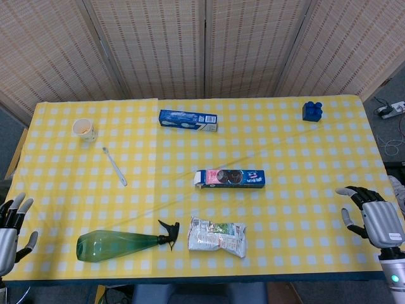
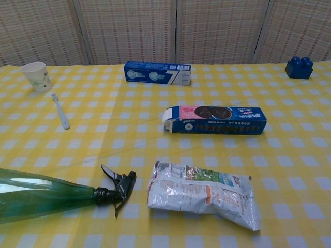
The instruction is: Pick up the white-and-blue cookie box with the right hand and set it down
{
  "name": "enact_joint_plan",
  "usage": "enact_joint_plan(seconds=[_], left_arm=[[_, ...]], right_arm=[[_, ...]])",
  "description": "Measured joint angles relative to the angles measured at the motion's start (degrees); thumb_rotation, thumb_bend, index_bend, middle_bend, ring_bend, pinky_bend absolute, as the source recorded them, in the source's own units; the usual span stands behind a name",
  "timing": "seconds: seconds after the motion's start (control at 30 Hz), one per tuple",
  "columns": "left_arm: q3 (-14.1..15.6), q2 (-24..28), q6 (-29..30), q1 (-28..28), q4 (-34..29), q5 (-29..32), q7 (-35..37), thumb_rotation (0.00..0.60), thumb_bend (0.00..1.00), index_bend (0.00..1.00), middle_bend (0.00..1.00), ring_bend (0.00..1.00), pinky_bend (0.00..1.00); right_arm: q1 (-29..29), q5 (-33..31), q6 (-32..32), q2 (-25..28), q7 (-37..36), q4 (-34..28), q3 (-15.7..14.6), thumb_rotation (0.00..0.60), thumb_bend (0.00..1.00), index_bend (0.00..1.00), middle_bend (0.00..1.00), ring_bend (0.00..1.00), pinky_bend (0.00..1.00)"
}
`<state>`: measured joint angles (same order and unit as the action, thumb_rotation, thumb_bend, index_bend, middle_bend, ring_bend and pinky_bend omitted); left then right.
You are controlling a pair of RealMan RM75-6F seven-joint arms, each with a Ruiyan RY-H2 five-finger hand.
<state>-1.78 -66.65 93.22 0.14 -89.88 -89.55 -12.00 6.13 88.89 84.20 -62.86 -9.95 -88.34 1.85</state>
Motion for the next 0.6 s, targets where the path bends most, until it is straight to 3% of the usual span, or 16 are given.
enact_joint_plan(seconds=[0.6], left_arm=[[0.5,0.5,-2.4,-0.1,-1.6,1.8,-1.4,0.600,0.37,0.15,0.07,0.09,0.02]], right_arm=[[0.6,0.3,-1.4,0.0,0.3,-0.6,-0.1,0.600,0.44,0.29,0.30,0.25,0.30]])
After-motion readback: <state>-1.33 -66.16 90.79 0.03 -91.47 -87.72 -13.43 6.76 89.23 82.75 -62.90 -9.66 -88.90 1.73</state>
